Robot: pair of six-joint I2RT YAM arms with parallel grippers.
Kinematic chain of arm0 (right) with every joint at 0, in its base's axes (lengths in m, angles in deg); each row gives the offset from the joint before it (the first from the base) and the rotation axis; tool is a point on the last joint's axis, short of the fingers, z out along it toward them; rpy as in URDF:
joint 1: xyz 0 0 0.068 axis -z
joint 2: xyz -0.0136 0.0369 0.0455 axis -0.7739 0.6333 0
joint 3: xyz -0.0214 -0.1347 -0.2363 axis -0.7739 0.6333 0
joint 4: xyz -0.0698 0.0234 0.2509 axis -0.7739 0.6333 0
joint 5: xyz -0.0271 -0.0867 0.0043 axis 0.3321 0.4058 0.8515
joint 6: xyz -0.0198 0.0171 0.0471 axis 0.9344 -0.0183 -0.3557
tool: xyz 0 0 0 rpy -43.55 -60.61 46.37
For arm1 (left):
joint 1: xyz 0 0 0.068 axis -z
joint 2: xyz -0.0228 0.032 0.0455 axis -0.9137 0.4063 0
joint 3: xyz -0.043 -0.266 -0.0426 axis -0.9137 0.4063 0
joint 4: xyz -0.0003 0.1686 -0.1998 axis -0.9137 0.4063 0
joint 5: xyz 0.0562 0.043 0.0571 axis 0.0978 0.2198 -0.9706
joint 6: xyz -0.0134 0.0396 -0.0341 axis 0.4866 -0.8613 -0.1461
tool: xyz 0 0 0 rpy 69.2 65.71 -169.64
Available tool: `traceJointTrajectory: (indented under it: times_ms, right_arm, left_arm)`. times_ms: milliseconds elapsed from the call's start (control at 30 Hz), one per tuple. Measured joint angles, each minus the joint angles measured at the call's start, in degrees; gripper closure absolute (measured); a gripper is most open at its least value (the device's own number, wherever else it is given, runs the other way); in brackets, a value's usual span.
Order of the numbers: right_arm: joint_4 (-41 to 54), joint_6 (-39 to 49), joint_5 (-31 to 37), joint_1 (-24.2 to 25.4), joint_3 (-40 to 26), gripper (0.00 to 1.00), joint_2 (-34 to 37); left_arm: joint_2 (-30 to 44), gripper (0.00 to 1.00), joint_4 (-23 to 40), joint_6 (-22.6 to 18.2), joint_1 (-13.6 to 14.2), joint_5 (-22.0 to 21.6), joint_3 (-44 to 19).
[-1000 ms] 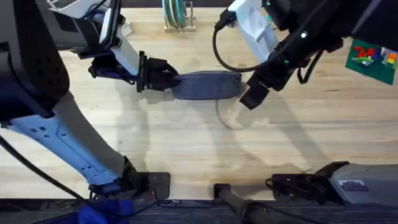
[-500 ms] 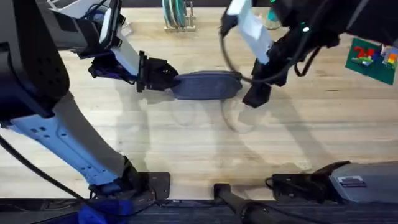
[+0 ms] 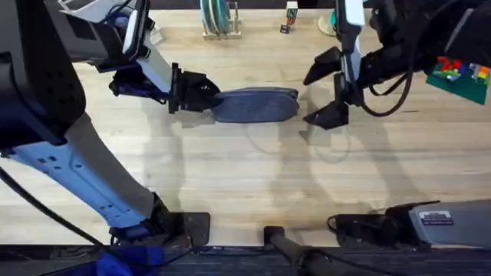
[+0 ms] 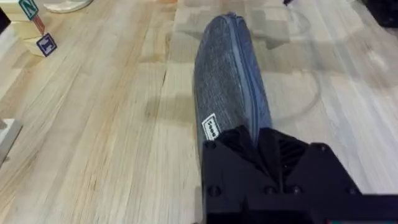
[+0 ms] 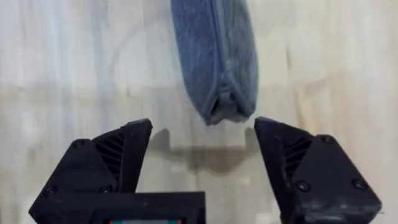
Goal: Unzip the bag, pick up the pens from the table one at a time and place them inside, then zip the bag closed.
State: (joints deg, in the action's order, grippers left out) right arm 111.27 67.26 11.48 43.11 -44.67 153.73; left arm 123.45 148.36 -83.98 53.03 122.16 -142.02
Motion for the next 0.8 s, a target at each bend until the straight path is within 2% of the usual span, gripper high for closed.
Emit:
traceJointTrajectory:
  times_ms: [267, 500, 800]
  right_arm:
    - [-1.2, 6.4, -1.5, 0.0, 0.0, 0.005, 0.4]
    - [-2.7, 7.6, -1.5, -0.1, 0.1, 0.005, 4.3]
    - [-6.5, 7.7, -1.5, -0.6, 0.2, 0.006, 4.6]
  left_arm:
    - [0.0, 0.959, 0.0, 0.0, 0.0, 0.0, 0.0]
    - [0.0, 0.959, 0.0, 0.0, 0.0, 0.0, 0.0]
    - [0.0, 0.959, 0.0, 0.0, 0.0, 0.0, 0.0]
